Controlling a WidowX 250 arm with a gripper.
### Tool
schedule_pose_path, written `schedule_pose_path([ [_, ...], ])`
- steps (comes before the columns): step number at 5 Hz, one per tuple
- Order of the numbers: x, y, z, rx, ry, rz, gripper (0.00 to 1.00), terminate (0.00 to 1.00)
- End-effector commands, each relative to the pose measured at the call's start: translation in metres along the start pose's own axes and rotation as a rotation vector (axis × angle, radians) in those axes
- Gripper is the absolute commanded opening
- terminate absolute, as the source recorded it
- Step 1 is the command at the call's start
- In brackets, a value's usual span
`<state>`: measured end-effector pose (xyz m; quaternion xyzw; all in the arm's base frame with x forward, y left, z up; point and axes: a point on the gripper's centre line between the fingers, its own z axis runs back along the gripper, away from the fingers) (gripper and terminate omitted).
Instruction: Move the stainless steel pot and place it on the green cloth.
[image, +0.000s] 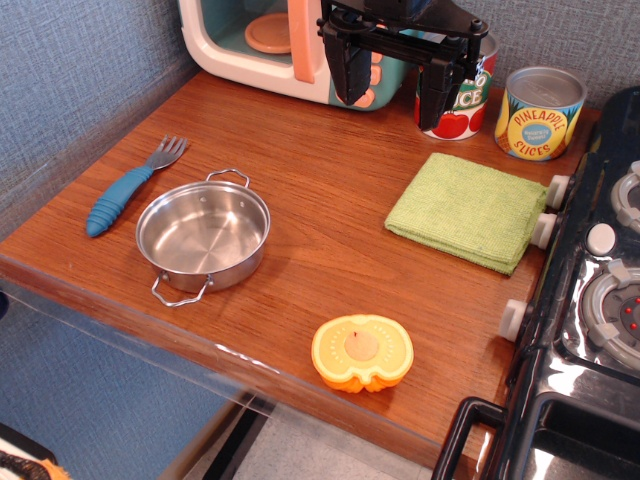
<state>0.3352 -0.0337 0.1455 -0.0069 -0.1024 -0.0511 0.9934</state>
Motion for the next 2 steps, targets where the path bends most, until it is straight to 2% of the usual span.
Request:
schedule_pose_path([
  [1,0.0,0.0,0.0,0.0,0.0,0.0,1.0,0.0],
  [2,-0.0021,0.0049,-0.0036,-0.018,0.008,0.028,1.0,0.0],
])
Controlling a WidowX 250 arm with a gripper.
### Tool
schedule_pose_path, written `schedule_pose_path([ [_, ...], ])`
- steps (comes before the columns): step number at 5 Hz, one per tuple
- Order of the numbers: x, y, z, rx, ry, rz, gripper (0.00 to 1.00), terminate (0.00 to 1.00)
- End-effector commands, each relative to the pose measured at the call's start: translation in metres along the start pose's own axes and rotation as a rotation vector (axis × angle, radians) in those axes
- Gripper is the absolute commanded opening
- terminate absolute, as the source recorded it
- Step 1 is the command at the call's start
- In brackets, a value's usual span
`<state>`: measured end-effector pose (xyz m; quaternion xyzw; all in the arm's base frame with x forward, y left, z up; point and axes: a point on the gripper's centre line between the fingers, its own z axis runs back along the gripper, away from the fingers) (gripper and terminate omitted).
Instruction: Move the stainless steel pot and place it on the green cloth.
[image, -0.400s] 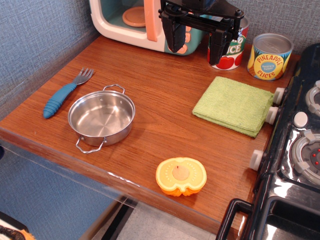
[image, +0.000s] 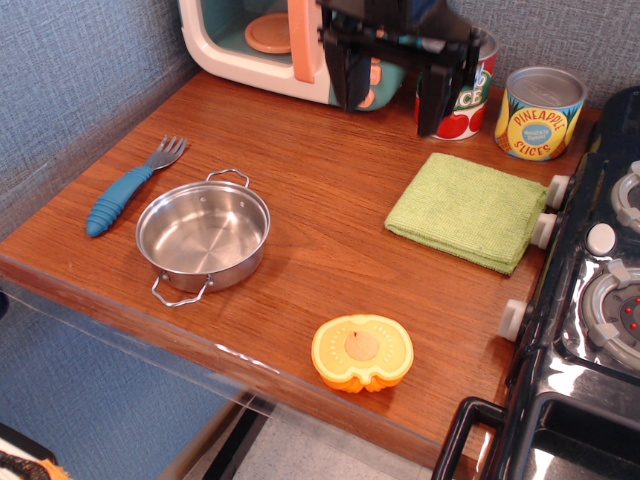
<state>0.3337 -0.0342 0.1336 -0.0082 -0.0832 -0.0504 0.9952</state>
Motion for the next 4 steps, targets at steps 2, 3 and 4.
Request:
schedule_pose_path([
  [2,-0.024,0.029,-0.008,-0.013,0.006,0.11,1.0,0.0],
  [3,-0.04,0.043,-0.019,0.035,0.017,0.14,1.0,0.0],
  [4,-0.047,0.048,-0.022,0.071,0.007,0.159,1.0,0.0],
])
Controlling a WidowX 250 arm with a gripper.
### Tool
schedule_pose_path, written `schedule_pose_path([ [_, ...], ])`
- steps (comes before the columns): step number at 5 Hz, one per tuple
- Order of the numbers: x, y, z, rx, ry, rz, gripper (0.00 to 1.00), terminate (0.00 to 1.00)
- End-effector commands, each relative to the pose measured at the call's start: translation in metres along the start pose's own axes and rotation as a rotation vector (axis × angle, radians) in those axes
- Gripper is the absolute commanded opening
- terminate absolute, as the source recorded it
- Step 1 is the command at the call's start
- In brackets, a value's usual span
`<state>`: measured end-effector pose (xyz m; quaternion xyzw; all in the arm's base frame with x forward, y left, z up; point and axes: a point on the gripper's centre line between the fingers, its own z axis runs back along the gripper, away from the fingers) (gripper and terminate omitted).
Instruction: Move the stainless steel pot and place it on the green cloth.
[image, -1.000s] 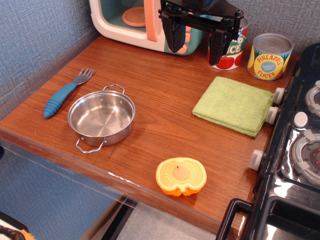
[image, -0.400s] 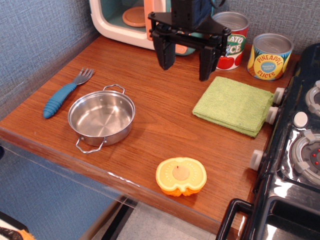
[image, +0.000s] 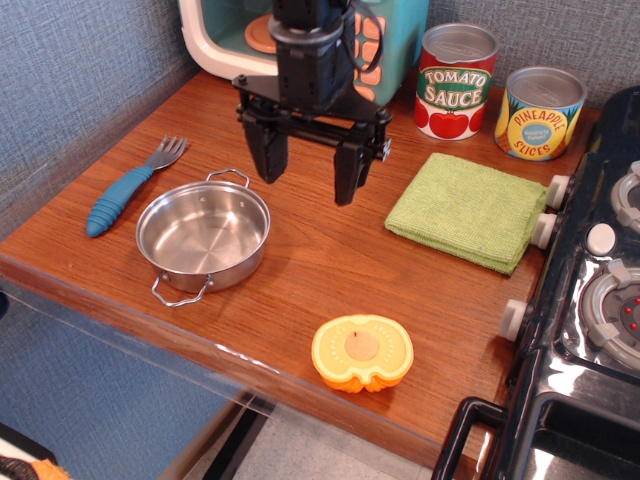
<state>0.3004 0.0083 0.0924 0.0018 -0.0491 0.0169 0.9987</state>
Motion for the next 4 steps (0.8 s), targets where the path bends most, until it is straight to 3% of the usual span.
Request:
schedule_pose_path([
  [1,-0.007,0.012,0.006,0.064,-0.104,0.076,1.0,0.0],
  [2,-0.01,0.012,-0.008,0.041,-0.066,0.133,1.0,0.0],
  [4,-0.01,0.016,-0.034,0.06,-0.01,0.153,1.0,0.0],
])
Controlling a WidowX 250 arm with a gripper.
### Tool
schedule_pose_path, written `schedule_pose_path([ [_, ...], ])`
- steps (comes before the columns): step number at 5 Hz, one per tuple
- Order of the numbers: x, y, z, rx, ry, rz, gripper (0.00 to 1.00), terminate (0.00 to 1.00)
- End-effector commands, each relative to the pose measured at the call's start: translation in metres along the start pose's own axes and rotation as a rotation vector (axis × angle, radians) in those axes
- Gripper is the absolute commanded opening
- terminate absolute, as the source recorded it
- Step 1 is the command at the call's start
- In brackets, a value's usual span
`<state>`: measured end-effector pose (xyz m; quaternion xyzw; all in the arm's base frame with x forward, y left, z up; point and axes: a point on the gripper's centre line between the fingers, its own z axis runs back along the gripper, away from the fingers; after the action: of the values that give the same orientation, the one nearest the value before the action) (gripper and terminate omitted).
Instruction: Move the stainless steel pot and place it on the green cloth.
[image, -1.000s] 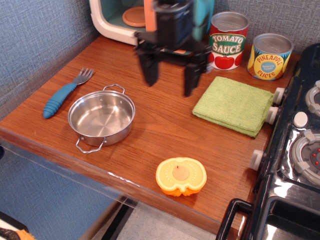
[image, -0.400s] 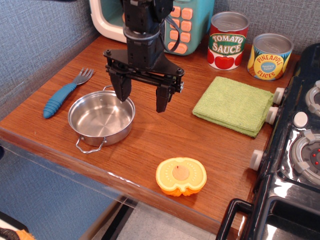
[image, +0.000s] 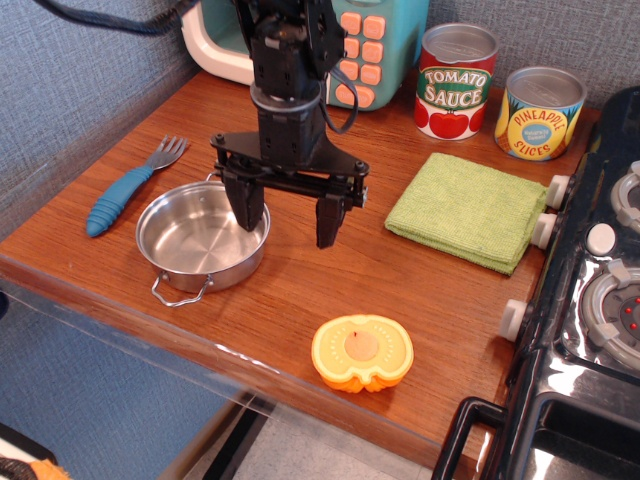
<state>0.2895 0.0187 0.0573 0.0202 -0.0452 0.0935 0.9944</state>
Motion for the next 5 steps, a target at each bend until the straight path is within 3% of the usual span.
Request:
schedule_pose_path([
  [1,0.005,0.009,-0.004,0.053,-0.006,-0.011,1.0,0.0],
  [3,0.002,0.014,-0.013,0.112,-0.009,-0.011,1.0,0.0],
  [5,0.008,0.019,-0.031,0.113,0.01,0.008,1.0,0.0],
])
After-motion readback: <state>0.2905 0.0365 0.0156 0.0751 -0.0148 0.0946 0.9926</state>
